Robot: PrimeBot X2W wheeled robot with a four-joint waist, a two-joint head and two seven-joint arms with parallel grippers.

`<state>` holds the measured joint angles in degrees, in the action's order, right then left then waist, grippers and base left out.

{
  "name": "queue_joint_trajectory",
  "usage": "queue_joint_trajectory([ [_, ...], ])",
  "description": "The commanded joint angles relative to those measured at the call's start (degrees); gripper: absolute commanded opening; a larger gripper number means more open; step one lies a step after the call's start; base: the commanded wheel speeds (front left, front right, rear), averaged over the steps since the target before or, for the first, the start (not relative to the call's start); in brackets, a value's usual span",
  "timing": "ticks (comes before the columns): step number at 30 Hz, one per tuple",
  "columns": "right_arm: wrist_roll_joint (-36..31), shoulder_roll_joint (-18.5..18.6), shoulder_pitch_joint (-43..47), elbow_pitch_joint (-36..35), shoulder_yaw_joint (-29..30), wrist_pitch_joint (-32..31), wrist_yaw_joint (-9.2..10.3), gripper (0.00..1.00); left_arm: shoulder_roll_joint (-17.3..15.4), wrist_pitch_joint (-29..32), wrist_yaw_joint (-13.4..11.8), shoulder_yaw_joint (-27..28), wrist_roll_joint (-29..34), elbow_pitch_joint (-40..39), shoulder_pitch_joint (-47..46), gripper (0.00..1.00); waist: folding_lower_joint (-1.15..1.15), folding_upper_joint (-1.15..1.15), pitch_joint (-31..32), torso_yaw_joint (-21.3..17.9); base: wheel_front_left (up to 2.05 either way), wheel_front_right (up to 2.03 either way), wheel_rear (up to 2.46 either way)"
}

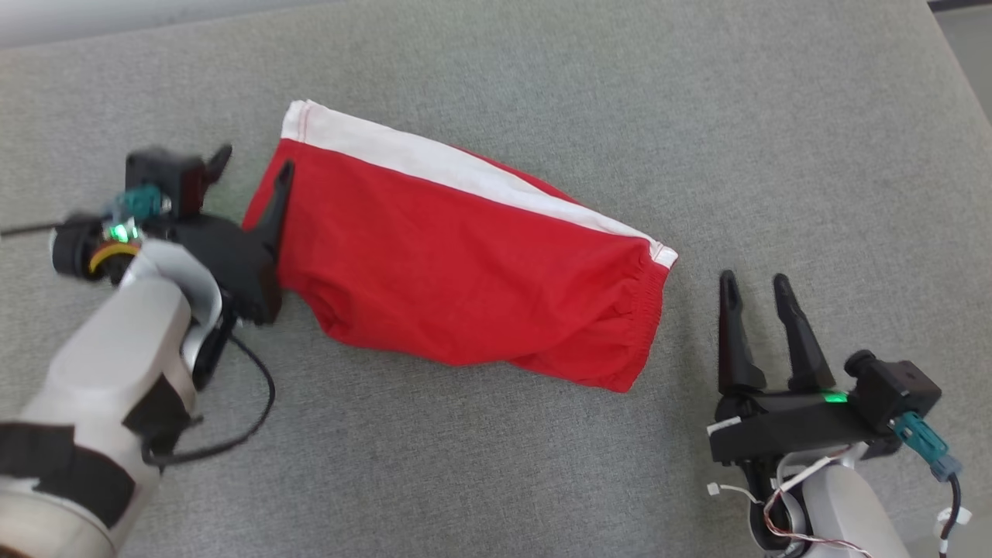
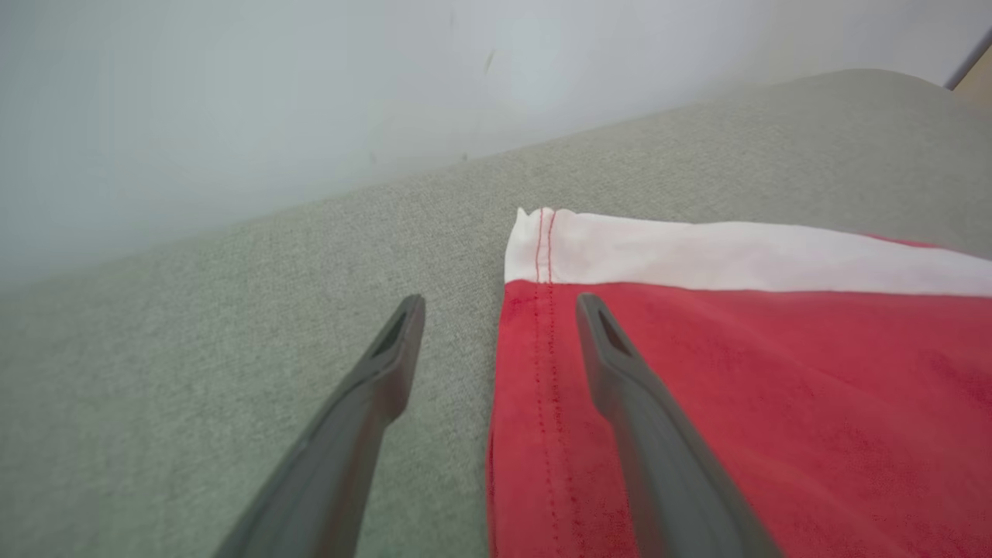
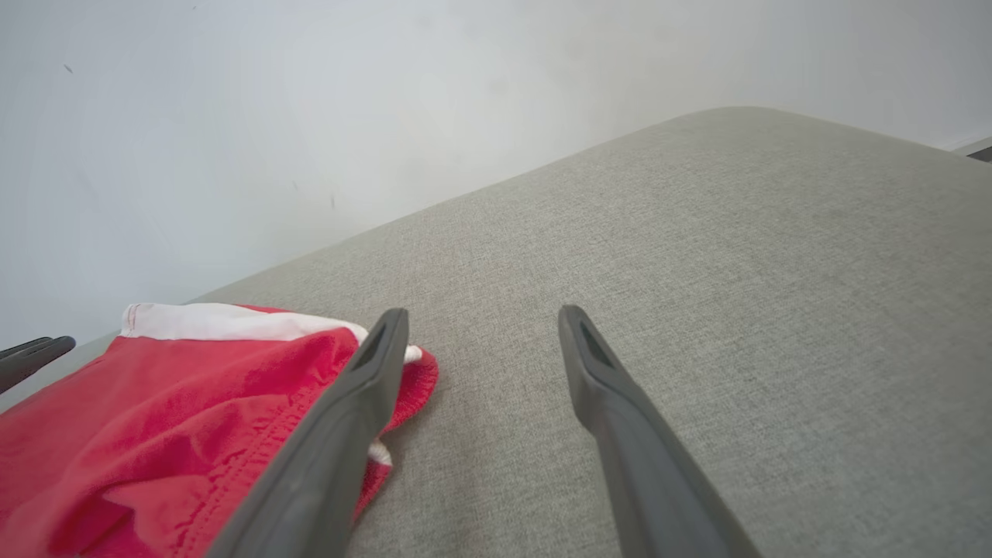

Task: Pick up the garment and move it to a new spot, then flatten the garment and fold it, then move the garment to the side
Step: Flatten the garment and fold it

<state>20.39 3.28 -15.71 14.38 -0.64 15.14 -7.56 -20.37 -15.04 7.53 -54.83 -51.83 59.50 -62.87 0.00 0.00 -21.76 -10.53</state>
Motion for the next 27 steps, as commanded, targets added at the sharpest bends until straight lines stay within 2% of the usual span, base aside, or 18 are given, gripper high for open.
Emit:
queue_joint_trajectory([
  [1, -0.74, -0.24, 0.8, 0.02, 0.85, 0.0, 0.11, 1.0, 0.57, -0.18, -0.22, 1.54, -0.88, 0.12, 2.63, 1.0, 0.0, 0.0, 1.03, 0.6, 0.0, 0.0, 0.0],
  [6, -1.75, -0.31, 2.0, -0.34, 3.22, -0.01, 0.12, 1.0, 1.55, -0.19, -0.3, 5.82, -1.66, -0.17, 7.62, 1.0, 0.0, 0.0, 2.15, 0.88, 0.0, 0.0, 0.0],
  [15, -2.46, -0.33, 3.03, -0.46, 4.37, 0.0, 0.11, 1.0, 2.96, -0.18, -0.88, 9.9, -0.6, 2.07, 12.44, 1.0, 0.0, 0.0, 3.22, 0.65, 0.0, 0.0, 0.0],
  [21, -2.5, -0.36, 3.52, -0.43, 3.66, -0.01, 0.12, 1.0, 4.48, -0.12, -0.55, 9.36, 0.82, 4.61, 13.56, 1.0, 0.0, 0.0, 3.7, 0.31, 0.0, 0.0, 0.0],
  [22, -2.47, -0.36, 3.57, -0.42, 3.56, 0.0, 0.12, 1.0, 4.68, 0.02, -0.46, 9.06, 1.05, 4.95, 13.47, 0.89, 0.0, 0.0, 3.75, 0.26, 0.0, 0.0, 0.0],
  [23, -2.44, -0.36, 3.62, -0.4, 3.48, -0.01, 0.12, 1.0, 4.95, 0.09, -0.38, 8.7, 1.21, 5.42, 13.43, 0.46, 0.0, 0.0, 3.82, 0.22, 0.0, 0.0, 0.0],
  [24, -2.37, -0.36, 3.67, -0.35, 3.42, -0.01, 0.12, 1.0, 5.17, 0.1, -0.28, 8.12, 1.62, 5.78, 13.25, 0.25, 0.0, 0.0, 3.88, 0.19, 0.0, 0.0, 0.0],
  [25, -2.29, -0.36, 3.71, -0.3, 3.36, 0.0, 0.12, 1.0, 5.39, 0.2, -0.21, 7.68, 1.68, 6.19, 13.1, 0.0, 0.0, 0.0, 3.96, 0.16, 0.0, 0.0, 0.0],
  [27, -2.13, -0.37, 3.85, -0.2, 3.27, 0.0, 0.12, 1.0, 5.62, 0.33, -0.14, 7.21, 1.84, 6.92, 12.68, 0.0, 0.0, 0.0, 4.12, 0.16, 0.0, 0.0, 0.0],
])
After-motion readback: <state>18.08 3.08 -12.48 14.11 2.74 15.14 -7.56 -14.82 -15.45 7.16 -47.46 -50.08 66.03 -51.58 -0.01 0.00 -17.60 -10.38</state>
